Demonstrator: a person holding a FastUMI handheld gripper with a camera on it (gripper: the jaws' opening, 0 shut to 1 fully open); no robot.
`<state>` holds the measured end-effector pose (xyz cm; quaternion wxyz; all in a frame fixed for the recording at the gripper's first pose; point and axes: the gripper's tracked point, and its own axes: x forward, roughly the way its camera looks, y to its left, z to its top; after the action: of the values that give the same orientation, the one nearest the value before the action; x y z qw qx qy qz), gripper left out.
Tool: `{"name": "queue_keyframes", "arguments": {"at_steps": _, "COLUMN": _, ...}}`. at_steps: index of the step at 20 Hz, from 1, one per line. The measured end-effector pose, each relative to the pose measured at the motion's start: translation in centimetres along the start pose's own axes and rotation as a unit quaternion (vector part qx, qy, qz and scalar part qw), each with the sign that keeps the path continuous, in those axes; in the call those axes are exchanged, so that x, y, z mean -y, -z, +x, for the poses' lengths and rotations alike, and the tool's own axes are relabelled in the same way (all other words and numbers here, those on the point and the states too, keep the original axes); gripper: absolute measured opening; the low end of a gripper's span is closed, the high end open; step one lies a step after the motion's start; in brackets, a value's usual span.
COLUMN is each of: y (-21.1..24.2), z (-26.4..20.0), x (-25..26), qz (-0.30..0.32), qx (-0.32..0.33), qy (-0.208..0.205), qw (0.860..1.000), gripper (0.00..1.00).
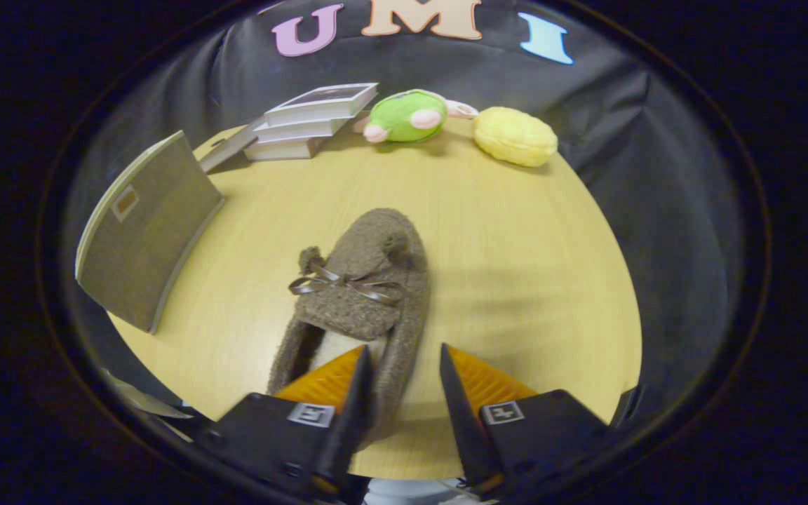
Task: Open the storage box then place both shoes into the box .Put the left shoe in first, then the right shoe, with the right side of both shoes facing outward in a uniform manner.
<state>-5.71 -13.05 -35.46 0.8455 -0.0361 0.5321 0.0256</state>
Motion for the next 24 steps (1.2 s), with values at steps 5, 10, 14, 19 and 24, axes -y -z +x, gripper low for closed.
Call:
{"name": "queue_keyframes", "arguments": {"at_steps": 5, "y": 0.0, "z": 0.7, "x": 0.2, "qz": 0.015, "qx": -0.020, "qy": 0.016, "qw": 1.000, "gripper": 0.21}}
{"name": "queue_keyframes", "arguments": {"at_steps": 10, "y": -0.9, "z": 0.1, "x": 0.4, "qz": 0.096, "qx": -0.017, "qy": 0.022, "qw": 0.995, "gripper": 0.04}}
{"name": "queue_keyframes", "arguments": {"at_steps": 14, "y": -1.5, "z": -1.5, "x": -0.5, "qz": 0.138, "qx": -0.012, "qy": 0.021, "qw": 0.990, "gripper": 0.04}}
{"name": "queue_keyframes", "arguments": {"at_steps": 19, "y": -3.0, "z": -4.2, "x": -2.4, "qz": 0.165, "qx": -0.001, "qy": 0.020, "qw": 0.986, "gripper": 0.03}}
{"name": "queue_keyframes", "arguments": {"at_steps": 24, "y": -6.3, "z": -7.3, "x": -5.2, "qz": 0.186, "qx": 0.024, "qy": 0.002, "qw": 0.982, "gripper": 0.04}}
